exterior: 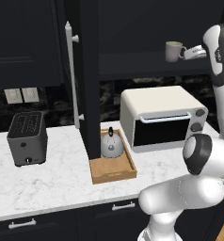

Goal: Pick the kettle from the counter and place it on the tray. Then pick the mug from the cabinet and place it on the tray. Then close the cabinet doors.

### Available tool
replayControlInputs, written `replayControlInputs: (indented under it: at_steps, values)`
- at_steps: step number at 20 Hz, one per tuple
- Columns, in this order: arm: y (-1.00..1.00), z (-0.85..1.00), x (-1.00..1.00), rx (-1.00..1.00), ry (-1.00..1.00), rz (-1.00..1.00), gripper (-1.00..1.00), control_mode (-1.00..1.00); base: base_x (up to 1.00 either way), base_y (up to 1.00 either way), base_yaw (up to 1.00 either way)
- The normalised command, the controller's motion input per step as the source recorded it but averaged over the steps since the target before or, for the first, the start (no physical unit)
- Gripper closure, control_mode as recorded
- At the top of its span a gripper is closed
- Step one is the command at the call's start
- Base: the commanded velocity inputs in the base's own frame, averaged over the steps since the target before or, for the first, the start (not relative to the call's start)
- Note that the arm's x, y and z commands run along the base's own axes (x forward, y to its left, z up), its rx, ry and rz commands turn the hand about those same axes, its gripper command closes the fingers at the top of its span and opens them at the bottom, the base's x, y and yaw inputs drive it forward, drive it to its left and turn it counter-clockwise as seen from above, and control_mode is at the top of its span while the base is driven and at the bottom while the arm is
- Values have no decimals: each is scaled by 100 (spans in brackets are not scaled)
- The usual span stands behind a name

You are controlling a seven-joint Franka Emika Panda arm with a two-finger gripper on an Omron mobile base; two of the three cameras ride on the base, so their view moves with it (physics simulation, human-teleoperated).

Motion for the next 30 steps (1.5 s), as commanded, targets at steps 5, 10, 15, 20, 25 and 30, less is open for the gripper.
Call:
replayControlInputs:
  at_steps: [5, 10, 15, 20, 25, 30]
  values:
    - [-25, 0, 24, 0, 0, 10, -100, -100, 0, 0, 0]
    - [-11, 0, 19, 0, 1, 10, -100, -100, 0, 0, 0]
    - [0, 0, 25, 0, 3, 2, -100, -100, 0, 0, 0]
    - [0, 0, 32, 0, 2, 0, -100, -100, 0, 0, 0]
    - [0, 0, 31, 0, 0, 3, -100, -100, 0, 0, 0]
    - [0, 0, 28, 0, 0, 9, -100, -100, 0, 0, 0]
